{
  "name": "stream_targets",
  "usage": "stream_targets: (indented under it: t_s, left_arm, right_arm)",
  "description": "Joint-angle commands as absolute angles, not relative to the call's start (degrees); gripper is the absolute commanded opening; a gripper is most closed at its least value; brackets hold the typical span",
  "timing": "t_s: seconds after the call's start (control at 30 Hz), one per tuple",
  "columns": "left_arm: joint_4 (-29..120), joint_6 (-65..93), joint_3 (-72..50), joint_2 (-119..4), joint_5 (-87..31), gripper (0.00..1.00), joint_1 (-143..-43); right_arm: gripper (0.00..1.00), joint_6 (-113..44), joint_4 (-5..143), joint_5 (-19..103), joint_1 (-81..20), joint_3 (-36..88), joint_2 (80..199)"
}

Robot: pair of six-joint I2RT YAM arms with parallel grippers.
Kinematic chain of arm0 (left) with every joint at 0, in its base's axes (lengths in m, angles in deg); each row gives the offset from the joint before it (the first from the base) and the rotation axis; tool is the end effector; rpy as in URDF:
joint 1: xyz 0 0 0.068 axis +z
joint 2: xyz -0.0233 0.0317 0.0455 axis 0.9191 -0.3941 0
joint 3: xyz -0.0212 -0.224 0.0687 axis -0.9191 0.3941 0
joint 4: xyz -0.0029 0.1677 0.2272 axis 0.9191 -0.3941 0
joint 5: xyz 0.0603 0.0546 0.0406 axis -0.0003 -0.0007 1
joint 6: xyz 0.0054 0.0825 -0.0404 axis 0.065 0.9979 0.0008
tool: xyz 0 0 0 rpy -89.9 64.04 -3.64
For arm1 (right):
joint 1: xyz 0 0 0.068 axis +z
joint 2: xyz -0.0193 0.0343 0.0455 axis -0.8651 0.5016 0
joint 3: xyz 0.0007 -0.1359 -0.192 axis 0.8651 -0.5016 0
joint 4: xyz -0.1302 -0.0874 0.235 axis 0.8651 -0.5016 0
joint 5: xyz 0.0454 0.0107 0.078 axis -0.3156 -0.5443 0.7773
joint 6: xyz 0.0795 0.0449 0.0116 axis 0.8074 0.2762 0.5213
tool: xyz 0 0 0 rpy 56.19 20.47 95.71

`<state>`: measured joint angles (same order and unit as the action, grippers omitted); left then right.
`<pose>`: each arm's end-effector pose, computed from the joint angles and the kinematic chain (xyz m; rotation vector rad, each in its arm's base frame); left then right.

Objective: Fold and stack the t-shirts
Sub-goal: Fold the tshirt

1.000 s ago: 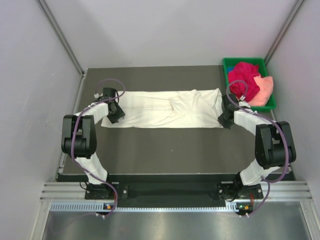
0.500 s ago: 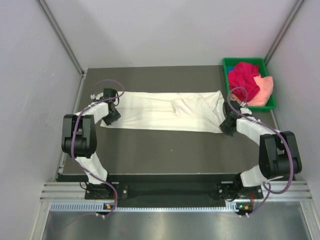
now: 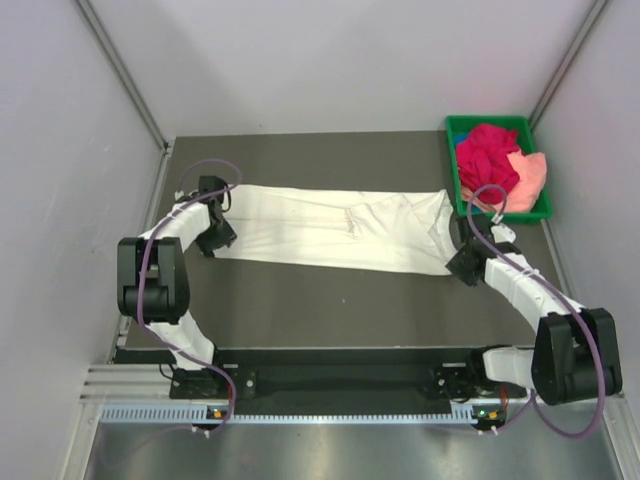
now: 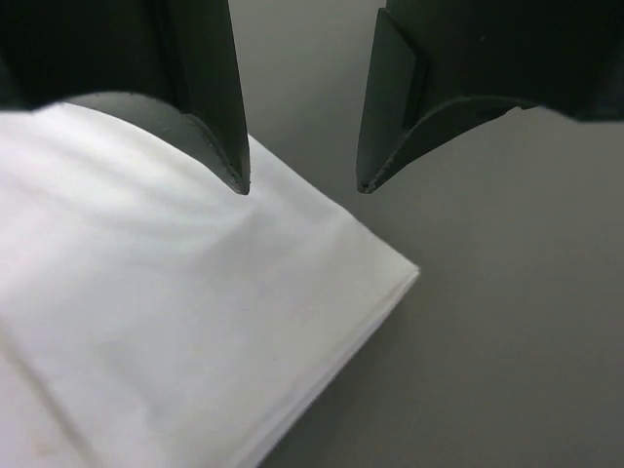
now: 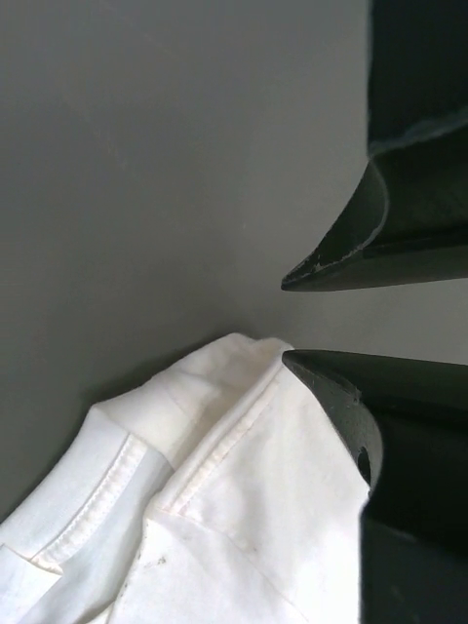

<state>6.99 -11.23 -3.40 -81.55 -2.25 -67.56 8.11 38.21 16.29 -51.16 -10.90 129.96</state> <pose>0.3601 0.0196 0.0878 -0.9162 2.5665 0.2430 0.2741 0.0166 0.0965 0.9927 2.3972 -0.0584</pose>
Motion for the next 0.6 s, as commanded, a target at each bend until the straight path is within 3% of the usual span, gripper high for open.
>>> stream_targets:
  t_s: [0.0, 0.37, 0.57]
  left_arm:
    - [6.8, -8.3, -9.3, -76.4, -10.6, 0.53, -67.2]
    - [18.6, -6.9, -21.3, -90.2, -27.6, 0.48, -62.7]
    - [17.9, -7.0, -27.8, -99.8, -27.4, 0.48, -61.5]
  right_arm:
    - [0.33, 6.0, 34.5, 14.1, -51.4, -7.3, 127.2]
    - [0.39, -12.5, 47.8, 31.7, -51.5, 7.2, 138.5]
    - [0.4, -12.3, 48.5, 27.0, -51.5, 18.3, 151.3]
